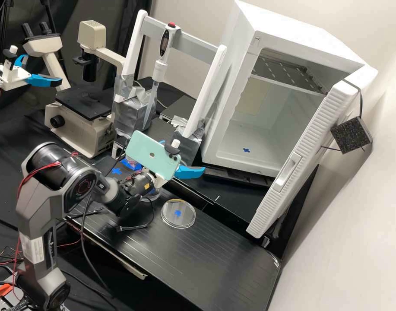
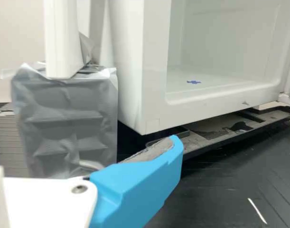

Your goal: Open the bottle

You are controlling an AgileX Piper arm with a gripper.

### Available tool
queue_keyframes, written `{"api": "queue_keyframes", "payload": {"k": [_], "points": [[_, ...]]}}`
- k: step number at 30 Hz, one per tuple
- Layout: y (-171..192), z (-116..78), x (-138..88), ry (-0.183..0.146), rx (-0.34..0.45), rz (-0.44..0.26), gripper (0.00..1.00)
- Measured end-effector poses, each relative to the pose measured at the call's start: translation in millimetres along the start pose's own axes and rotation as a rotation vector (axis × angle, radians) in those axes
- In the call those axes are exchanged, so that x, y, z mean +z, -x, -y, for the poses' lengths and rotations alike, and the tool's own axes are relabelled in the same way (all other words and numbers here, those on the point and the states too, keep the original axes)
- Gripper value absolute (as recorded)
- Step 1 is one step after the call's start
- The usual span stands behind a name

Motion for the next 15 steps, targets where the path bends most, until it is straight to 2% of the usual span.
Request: {"api": "queue_keyframes", "payload": {"k": [6, 10, 15], "points": [[38, -5.2, -17, -0.005, 0.050, -0.134, 1.00], [60, 7.9, -32, -0.011, 0.033, -0.244, 1.00], [74, 32.6, -47, 0.053, -0.036, -0.331, 1.00]]}}
